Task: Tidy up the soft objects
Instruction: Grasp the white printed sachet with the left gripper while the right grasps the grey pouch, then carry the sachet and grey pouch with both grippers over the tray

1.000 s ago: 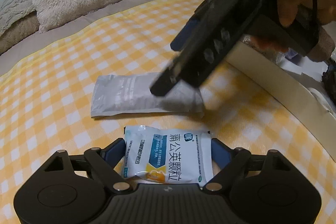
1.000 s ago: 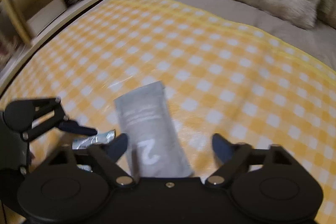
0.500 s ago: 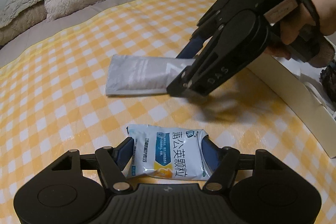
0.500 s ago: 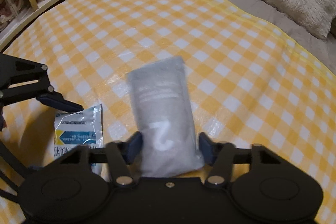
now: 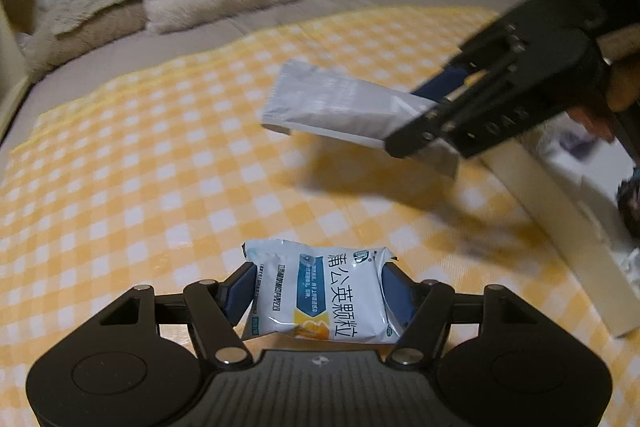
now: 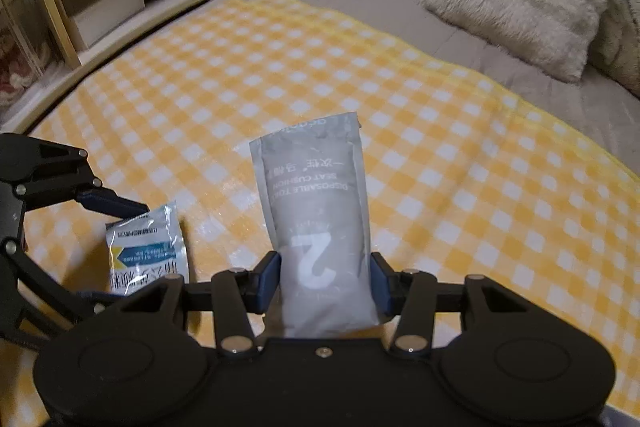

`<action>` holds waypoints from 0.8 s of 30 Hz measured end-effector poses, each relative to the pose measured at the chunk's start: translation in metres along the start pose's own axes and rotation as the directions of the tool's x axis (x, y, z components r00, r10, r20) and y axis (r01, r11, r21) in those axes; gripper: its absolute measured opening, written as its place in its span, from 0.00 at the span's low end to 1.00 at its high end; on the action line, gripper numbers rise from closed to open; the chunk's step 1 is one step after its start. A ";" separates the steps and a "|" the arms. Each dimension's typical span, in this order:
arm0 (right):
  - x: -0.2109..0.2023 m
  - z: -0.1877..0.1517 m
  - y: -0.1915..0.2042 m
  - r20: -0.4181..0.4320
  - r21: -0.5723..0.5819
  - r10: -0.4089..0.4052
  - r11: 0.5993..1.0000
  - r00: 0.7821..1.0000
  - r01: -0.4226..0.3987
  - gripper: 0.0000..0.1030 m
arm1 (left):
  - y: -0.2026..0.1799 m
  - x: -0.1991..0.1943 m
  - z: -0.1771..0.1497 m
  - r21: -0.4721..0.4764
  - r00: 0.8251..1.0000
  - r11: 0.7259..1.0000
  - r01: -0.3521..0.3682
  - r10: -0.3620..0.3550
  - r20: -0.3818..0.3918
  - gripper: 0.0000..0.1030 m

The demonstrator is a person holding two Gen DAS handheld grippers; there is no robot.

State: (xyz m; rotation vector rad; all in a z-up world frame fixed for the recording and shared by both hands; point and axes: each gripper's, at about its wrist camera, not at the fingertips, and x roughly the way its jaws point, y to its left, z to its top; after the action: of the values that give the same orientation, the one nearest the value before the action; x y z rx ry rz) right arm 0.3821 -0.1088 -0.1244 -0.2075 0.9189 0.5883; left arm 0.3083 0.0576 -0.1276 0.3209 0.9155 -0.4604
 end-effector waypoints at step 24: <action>-0.153 -0.037 -0.007 0.248 0.150 -0.031 0.989 0.968 -0.006 0.48 | -0.033 -0.112 0.014 -0.180 0.959 0.977 -0.116 0.157 0.235 0.66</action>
State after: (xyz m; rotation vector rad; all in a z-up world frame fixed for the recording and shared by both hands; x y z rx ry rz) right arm 0.2894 -0.1892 -0.0258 -0.0027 0.7123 0.5177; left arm 0.2424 0.0500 -0.0299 0.1694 0.6766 -0.2869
